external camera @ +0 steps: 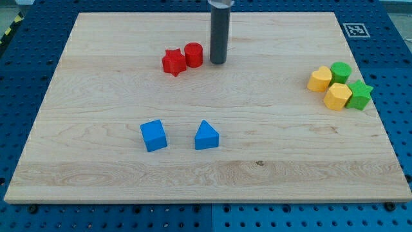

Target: Push the red circle into the red star

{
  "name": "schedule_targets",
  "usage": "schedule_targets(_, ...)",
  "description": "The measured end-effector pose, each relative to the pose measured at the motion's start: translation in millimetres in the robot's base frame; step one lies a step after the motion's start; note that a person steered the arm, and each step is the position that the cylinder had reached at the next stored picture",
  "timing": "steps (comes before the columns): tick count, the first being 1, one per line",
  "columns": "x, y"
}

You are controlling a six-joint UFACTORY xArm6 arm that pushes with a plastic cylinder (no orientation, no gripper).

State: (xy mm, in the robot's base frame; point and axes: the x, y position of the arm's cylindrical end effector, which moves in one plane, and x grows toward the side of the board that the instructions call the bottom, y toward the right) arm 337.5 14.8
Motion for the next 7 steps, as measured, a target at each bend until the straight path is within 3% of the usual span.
schedule_targets(2,4,16)
schedule_targets(3,40,36)
schedule_targets(7,15,-5)
